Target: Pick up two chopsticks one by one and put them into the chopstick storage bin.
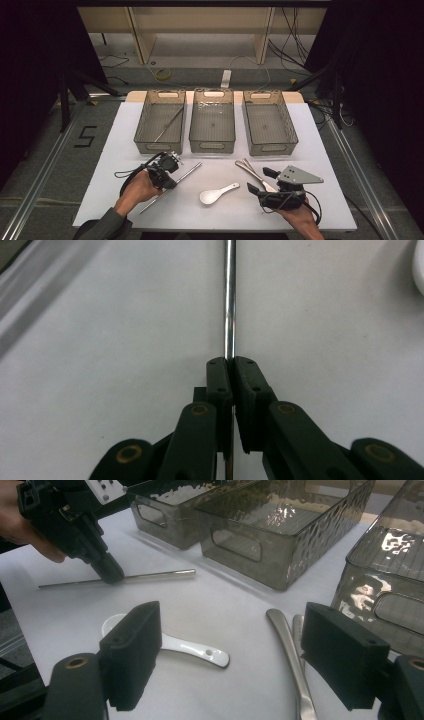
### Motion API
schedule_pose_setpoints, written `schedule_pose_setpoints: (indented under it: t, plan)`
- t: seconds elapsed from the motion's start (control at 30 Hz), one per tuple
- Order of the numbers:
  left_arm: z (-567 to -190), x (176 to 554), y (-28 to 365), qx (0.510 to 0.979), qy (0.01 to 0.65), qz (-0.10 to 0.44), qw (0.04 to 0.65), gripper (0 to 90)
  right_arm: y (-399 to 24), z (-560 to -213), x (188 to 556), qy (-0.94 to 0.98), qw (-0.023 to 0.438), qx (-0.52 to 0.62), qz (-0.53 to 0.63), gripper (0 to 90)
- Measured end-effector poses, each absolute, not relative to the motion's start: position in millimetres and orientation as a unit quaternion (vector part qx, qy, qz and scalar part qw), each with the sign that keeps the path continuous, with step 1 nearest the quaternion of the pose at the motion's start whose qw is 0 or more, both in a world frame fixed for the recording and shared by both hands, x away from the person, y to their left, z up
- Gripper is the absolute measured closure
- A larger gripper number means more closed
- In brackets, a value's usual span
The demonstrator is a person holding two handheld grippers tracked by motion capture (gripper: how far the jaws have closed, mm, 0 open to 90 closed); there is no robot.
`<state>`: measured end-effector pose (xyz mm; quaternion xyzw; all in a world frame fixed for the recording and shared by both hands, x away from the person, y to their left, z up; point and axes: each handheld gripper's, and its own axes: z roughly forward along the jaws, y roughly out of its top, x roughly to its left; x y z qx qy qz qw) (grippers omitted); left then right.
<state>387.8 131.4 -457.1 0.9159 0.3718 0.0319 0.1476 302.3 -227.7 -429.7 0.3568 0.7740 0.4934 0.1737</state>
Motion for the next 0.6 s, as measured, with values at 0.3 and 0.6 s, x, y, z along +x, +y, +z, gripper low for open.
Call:
schedule_pose_setpoints:
  t: [0.3,0.6]
  plan:
    - [-436.0,392.1,147.4,0.908,0.376,0.047,0.180,85.4,-227.9,-429.6,302.3,0.774,0.173,0.358,0.492,25.4]
    - [-413.5,394.7,159.3,0.893,0.381,0.054,0.232,85.4,-227.8,-429.9,302.2,0.774,0.172,0.359,0.493,25.4]
